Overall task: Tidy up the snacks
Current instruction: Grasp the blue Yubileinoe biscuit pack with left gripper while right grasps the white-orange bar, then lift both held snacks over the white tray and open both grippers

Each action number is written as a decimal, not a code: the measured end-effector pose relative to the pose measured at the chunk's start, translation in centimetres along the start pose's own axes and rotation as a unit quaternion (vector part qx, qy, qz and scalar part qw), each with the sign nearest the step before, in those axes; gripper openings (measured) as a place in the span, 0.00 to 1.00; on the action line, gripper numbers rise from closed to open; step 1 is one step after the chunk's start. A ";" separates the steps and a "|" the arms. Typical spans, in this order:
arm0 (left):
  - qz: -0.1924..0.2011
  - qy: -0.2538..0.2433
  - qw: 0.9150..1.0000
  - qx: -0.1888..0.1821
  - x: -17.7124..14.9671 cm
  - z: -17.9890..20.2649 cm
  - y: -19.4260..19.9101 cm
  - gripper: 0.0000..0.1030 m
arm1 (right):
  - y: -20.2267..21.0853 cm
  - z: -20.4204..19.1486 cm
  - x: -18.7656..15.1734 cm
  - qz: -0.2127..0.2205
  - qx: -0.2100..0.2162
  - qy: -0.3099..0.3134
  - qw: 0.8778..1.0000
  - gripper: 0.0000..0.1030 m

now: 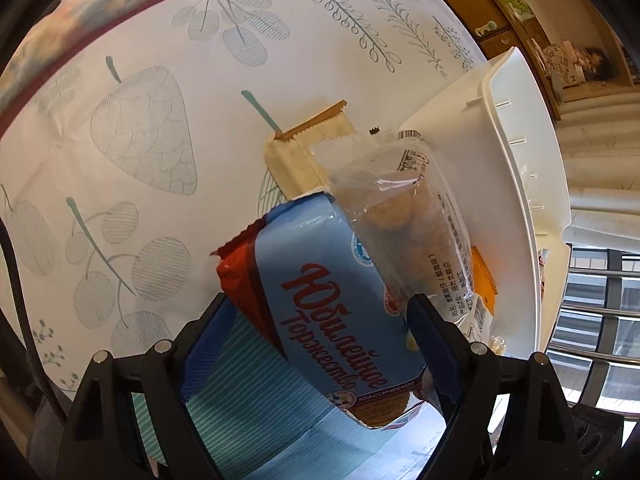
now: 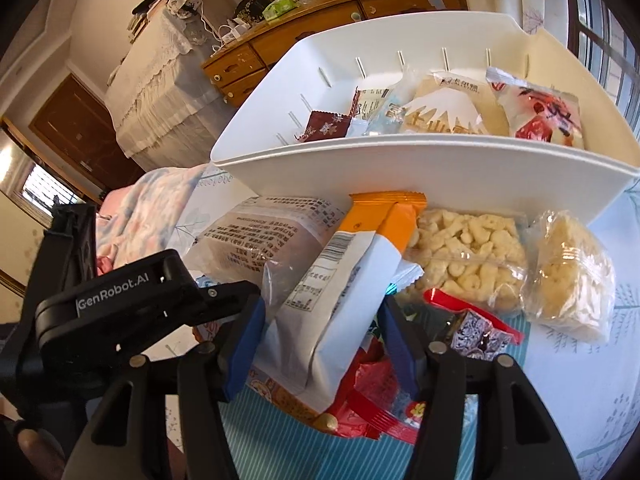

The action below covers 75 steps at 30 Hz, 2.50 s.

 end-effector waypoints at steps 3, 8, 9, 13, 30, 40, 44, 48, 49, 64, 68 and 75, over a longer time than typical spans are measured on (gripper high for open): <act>-0.003 0.006 1.000 -0.004 -0.1 -0.1 -0.2 0.84 | 0.3 0.0 -0.2 -0.001 0.012 -0.005 1.000 0.40; -0.001 0.015 1.000 -0.016 -0.2 0.0 -0.4 0.75 | 0.9 0.4 -0.3 0.001 0.017 -0.015 1.000 0.31; 0.000 0.018 1.000 -0.021 -0.2 -0.1 -0.4 0.72 | 1.2 0.5 -0.3 0.005 0.020 -0.017 1.000 0.30; 0.001 0.028 0.999 -0.028 -0.3 -0.6 -0.3 0.62 | 2.1 0.6 -0.3 0.017 0.022 -0.016 0.999 0.24; -0.002 0.026 0.999 -0.023 -0.2 -2.8 1.4 0.58 | 4.5 -1.2 -0.9 0.040 0.041 0.012 0.998 0.24; 0.033 -0.026 0.999 0.021 1.6 -3.3 6.1 0.56 | 5.0 -4.3 -0.2 0.060 0.070 0.045 0.995 0.24; 0.042 -0.051 0.998 0.019 2.6 -2.5 8.3 0.56 | 5.4 -5.3 0.5 0.073 0.077 0.059 0.993 0.24; 0.057 -0.078 0.995 0.015 3.4 -1.1 10.3 0.55 | 6.2 -5.8 1.7 0.096 0.083 0.066 0.990 0.24; 0.060 -0.087 0.994 0.014 3.6 -0.7 10.8 0.55 | 6.4 -5.8 1.9 0.100 0.082 0.067 0.989 0.24; 0.020 -0.286 0.957 0.037 5.4 11.7 13.7 0.55 | 8.0 -2.7 6.7 0.169 0.047 0.066 0.982 0.24; 0.038 -0.329 0.943 0.029 6.3 15.4 14.1 0.55 | 7.9 -1.1 7.8 0.177 0.028 0.063 0.982 0.24; 0.055 -0.380 0.923 0.033 7.8 21.6 12.4 0.56 | 7.6 1.7 9.4 0.184 0.010 0.051 0.982 0.24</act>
Point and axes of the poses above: each gripper's, at about its wrist camera, not at the fingertips, and y roughly against the way its jaws point, z to its right, x to its top, the point moved 5 cm from there along -y, roughly the way its jaws point
